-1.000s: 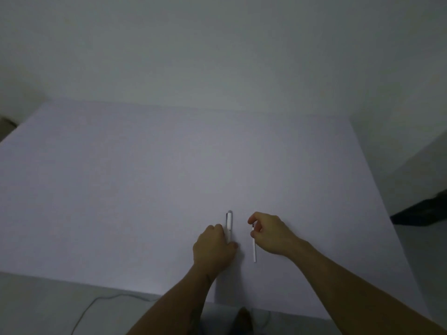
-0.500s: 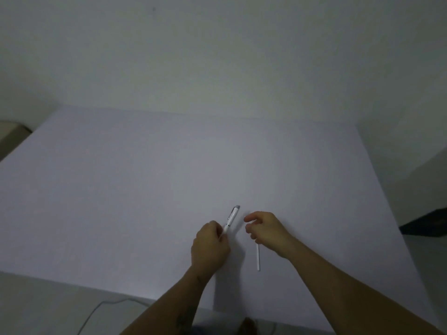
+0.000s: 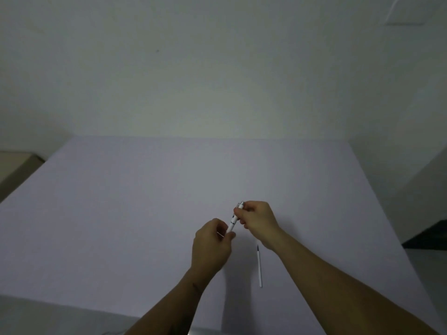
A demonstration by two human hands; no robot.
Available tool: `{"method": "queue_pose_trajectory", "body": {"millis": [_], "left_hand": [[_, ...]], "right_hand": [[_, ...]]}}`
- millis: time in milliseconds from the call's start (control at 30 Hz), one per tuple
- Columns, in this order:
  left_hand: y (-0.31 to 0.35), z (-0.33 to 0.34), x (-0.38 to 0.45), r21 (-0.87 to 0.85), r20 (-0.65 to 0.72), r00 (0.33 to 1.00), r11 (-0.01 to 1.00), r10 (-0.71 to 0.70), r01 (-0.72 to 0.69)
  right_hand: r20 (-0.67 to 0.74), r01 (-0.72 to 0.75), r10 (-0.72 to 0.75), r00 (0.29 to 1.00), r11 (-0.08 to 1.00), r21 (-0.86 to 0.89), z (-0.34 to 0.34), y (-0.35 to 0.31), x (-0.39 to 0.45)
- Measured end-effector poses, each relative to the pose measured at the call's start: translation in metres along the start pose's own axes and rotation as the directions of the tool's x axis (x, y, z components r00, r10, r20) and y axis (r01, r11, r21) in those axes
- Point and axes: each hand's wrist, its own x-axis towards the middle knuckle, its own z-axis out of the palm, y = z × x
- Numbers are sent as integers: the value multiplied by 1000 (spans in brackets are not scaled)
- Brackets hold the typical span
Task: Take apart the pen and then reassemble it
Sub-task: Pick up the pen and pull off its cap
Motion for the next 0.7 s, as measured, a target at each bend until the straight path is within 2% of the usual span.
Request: {"method": "queue_pose_trajectory", "body": {"millis": [367, 500, 633, 700], "left_hand": [[8, -8, -12, 24, 38, 999, 999, 25, -26], [7, -10, -11, 21, 72, 997, 999, 39, -40], [-7, -16, -18, 72, 125, 992, 997, 16, -25], [-19, -21, -26, 63, 110, 994, 998, -17, 10]], "right_hand": [[26, 64, -63, 998, 995, -78, -3, 1, -6], [25, 41, -39, 999, 998, -53, -1, 3, -7], [-77, 14, -6, 997, 995, 103, -10, -5, -1], [-83, 31, -22, 996, 994, 106, -22, -13, 3]]}}
